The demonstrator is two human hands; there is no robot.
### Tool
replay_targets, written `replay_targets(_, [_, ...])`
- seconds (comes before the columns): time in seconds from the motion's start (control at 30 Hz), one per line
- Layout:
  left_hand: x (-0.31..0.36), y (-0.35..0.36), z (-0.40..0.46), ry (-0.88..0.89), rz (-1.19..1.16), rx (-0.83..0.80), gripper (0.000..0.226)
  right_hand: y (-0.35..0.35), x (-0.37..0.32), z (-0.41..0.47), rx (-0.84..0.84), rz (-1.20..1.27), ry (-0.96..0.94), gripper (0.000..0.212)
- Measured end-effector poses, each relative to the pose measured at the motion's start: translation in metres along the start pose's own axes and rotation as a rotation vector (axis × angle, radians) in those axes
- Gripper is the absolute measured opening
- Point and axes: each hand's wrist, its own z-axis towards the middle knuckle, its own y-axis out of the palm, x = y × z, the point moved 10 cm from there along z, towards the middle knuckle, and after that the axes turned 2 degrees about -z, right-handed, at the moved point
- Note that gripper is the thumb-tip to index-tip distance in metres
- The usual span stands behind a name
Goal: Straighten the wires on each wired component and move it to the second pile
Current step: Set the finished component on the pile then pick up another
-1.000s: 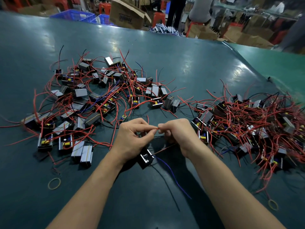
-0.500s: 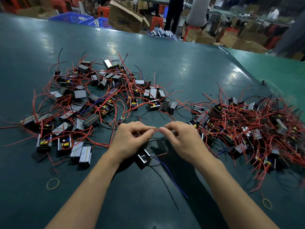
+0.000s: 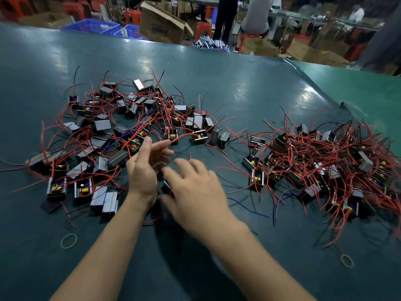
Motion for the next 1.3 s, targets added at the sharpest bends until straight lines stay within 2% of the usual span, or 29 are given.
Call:
replay_targets(0.07, [0.007,-0.004,-0.002,0.041,-0.01,0.019,0.049,0.03,-0.001,0.001,-0.067,-0.045,0.071,0.044])
replay_targets(0.1, [0.011,-0.006,-0.003,0.066,-0.017,0.028,0.048,0.035,0.0,0.001,-0.046,-0.055,0.084,0.039])
replay_targets(0.2, [0.024,-0.014,-0.003,0.147,-0.032,0.053,0.048,0.029,-0.002,-0.003,0.093,-0.064,0.037,0.028])
replay_targets(0.3, [0.031,-0.02,0.001,0.204,-0.036,0.076,0.05,0.018,0.004,-0.006,0.177,0.09,-0.004,0.04])
replay_targets(0.37, [0.032,-0.024,0.003,0.206,-0.031,0.091,0.051,-0.006,0.018,-0.006,0.307,0.124,-0.002,0.047])
replay_targets(0.43, [0.031,-0.024,0.003,0.214,0.015,0.091,0.049,-0.037,0.044,-0.004,0.449,0.092,0.033,0.05])
replay_targets(0.53, [0.033,-0.013,-0.004,0.277,0.192,0.052,0.037,-0.072,0.11,0.002,0.592,-0.039,0.199,0.043])
replay_targets(0.6, [0.03,-0.001,-0.008,0.326,0.409,0.002,0.024,-0.073,0.17,0.005,0.538,-0.109,0.382,0.035])
replay_targets(0.67, [0.023,0.009,-0.01,0.339,0.618,-0.055,0.018,-0.053,0.226,0.001,0.35,-0.151,0.565,0.03])
replay_targets(0.73, [0.02,0.014,-0.012,0.357,0.768,-0.087,0.013,-0.036,0.255,-0.008,0.208,-0.176,0.652,0.028])
replay_targets(0.87, [0.02,0.024,-0.014,0.457,1.013,-0.111,0.009,-0.034,0.255,-0.007,0.121,-0.289,0.651,0.033])
replay_targets(0.97, [0.007,0.042,-0.014,0.491,1.304,-0.194,0.018,-0.056,0.239,-0.002,0.132,-0.45,0.776,0.034])
replay_targets(1.03, [-0.004,0.051,-0.016,0.5,1.505,-0.222,0.03,-0.07,0.214,0.012,0.202,-0.423,0.723,0.033])
replay_targets(1.07, [-0.007,0.052,-0.015,0.501,1.565,-0.217,0.034,-0.068,0.199,0.024,0.215,-0.324,0.638,0.032])
replay_targets(1.13, [-0.01,0.052,-0.013,0.471,1.639,-0.207,0.042,-0.052,0.161,0.053,0.147,-0.097,0.429,0.031])
replay_targets(1.2, [-0.013,0.053,-0.011,0.463,1.688,-0.212,0.047,-0.028,0.118,0.077,0.023,-0.046,0.26,0.032])
replay_targets(1.23, [-0.012,0.055,-0.013,0.462,1.704,-0.222,0.048,-0.02,0.098,0.086,0.014,-0.056,0.202,0.032])
replay_targets(1.3, [-0.007,0.057,-0.014,0.443,1.72,-0.242,0.051,-0.018,0.057,0.103,0.122,-0.011,0.093,0.032])
